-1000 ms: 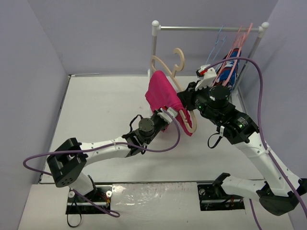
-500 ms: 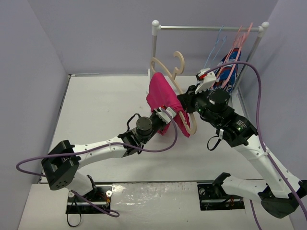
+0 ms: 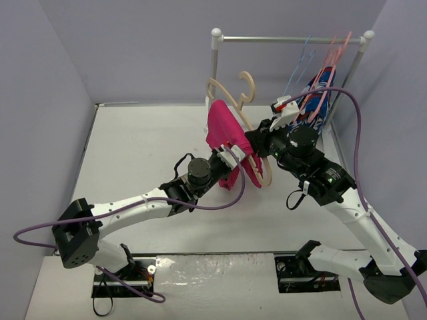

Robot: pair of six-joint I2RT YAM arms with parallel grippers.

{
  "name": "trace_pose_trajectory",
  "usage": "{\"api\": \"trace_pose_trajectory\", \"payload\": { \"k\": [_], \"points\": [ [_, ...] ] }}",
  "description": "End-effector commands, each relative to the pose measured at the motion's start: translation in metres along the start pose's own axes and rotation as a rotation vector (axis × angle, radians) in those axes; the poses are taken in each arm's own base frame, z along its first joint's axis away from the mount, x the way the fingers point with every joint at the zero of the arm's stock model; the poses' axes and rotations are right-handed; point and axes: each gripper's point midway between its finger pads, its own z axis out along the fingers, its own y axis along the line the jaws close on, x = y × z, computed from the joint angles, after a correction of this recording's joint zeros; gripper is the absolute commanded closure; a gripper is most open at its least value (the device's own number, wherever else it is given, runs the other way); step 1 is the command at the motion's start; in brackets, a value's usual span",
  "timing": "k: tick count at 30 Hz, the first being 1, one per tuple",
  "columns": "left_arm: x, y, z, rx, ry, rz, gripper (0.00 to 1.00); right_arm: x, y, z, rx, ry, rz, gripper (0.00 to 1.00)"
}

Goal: Place the trousers on the hanger
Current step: Place the hanger at the clothesline.

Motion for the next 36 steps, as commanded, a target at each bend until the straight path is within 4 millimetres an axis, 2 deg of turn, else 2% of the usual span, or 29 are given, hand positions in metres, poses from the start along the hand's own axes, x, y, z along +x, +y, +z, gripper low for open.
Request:
{"api": "trace_pose_trajectory", "payload": {
  "k": [1, 7, 14, 16, 18, 24, 28, 31, 32, 36],
  "points": [
    [-0.109, -0.012, -0.013, 0.092, -0.284, -0.089, 1.00, -0.082, 0.011, -0.008, -0.029, -0.307, 0.030, 1.00],
    [-0.119, -0.021, -0.016, 0.128, -0.278, -0.090, 1.00, -0.077, 0.007, -0.004, -0.009, -0.297, 0.019, 1.00],
    [-0.104, -0.021, -0.008, 0.097, -0.222, -0.113, 1.00, -0.082, 0.008, -0.005, -0.010, -0.302, 0.029, 1.00],
    [-0.102, -0.026, -0.006, 0.115, -0.213, -0.119, 0.83, -0.081, 0.009, -0.004, -0.007, -0.296, 0.028, 1.00],
    [-0.102, -0.030, -0.005, 0.128, -0.216, -0.139, 0.61, -0.079, 0.007, -0.002, 0.003, -0.284, 0.027, 1.00],
    [-0.116, -0.018, -0.018, 0.104, -0.237, -0.174, 0.34, -0.069, 0.001, 0.003, 0.038, -0.235, 0.017, 1.00],
    [-0.110, -0.001, -0.031, 0.045, -0.178, -0.185, 0.30, -0.062, -0.003, 0.007, 0.066, -0.172, -0.002, 1.00],
    [-0.089, 0.025, -0.046, -0.028, -0.074, -0.255, 0.30, -0.068, -0.005, 0.001, 0.090, -0.124, -0.013, 1.00],
    [-0.086, 0.040, -0.051, -0.065, -0.066, -0.297, 0.30, -0.072, -0.007, -0.003, 0.101, -0.125, -0.013, 1.00],
    [-0.053, 0.099, -0.077, -0.230, 0.053, -0.411, 0.29, -0.087, -0.011, -0.015, 0.127, -0.144, -0.030, 1.00]
  ]
}}
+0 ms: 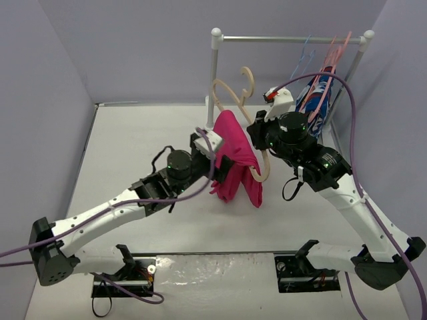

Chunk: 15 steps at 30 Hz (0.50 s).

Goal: Place the trousers on the hanger
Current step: Place the hanger at the clothesline.

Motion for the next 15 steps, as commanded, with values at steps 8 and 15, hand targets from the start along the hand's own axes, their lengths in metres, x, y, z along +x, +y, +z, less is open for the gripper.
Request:
{"api": "trace_pose_trajectory", "payload": {
  "k": [8, 15],
  "points": [
    [-0.027, 0.139, -0.103, -0.489, 0.027, -0.244, 0.05, -0.101, -0.010, -0.038, 0.063, -0.271, -0.002, 1.00],
    [-0.024, 0.154, -0.144, -0.569, 0.032, -0.223, 0.03, -0.106, -0.016, -0.025, 0.120, -0.286, 0.005, 1.00]
  ]
}}
